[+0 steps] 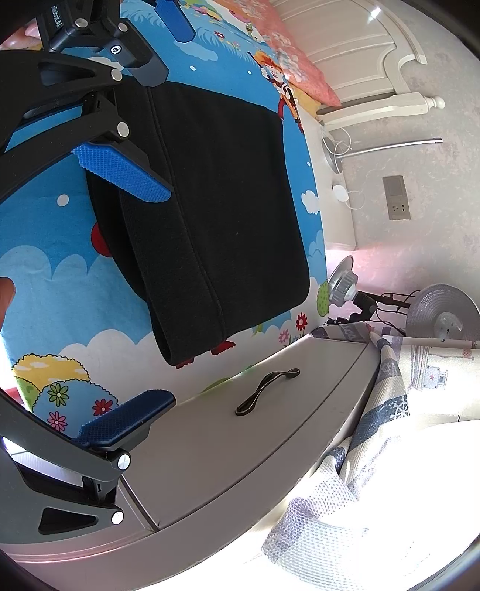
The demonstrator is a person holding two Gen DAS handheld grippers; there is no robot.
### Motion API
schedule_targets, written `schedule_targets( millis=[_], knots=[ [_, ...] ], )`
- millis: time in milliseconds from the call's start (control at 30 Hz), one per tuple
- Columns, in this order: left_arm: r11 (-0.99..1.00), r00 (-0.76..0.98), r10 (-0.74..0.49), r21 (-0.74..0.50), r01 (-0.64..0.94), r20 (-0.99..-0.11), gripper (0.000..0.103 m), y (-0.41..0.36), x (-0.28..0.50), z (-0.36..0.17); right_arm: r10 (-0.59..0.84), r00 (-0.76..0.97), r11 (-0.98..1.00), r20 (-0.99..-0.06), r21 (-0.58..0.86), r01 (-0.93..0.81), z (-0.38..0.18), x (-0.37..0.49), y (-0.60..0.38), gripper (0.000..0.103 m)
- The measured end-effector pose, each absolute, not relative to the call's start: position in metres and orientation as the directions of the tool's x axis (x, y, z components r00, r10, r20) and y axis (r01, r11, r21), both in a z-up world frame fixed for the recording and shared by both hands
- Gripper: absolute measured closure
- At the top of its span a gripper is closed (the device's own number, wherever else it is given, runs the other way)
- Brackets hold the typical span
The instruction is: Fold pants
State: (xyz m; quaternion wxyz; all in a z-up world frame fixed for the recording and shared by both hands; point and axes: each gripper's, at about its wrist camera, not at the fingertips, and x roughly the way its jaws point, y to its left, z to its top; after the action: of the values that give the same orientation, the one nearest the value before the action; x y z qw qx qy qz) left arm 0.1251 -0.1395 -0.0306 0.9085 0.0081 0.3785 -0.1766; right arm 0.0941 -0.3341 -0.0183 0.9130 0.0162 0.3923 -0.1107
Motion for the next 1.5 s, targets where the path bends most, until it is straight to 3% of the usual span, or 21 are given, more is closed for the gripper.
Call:
schedule_targets(
  millis=[1500],
  knots=[
    [0.929, 0.656, -0.342, -0.138, 0.343, -0.673, 0.002, -0.151, 0.126, -0.027, -0.183, 0.665, 0.975, -0.724, -0.048, 0.216, -0.020, 0.096, -0.338, 0.005]
  ],
)
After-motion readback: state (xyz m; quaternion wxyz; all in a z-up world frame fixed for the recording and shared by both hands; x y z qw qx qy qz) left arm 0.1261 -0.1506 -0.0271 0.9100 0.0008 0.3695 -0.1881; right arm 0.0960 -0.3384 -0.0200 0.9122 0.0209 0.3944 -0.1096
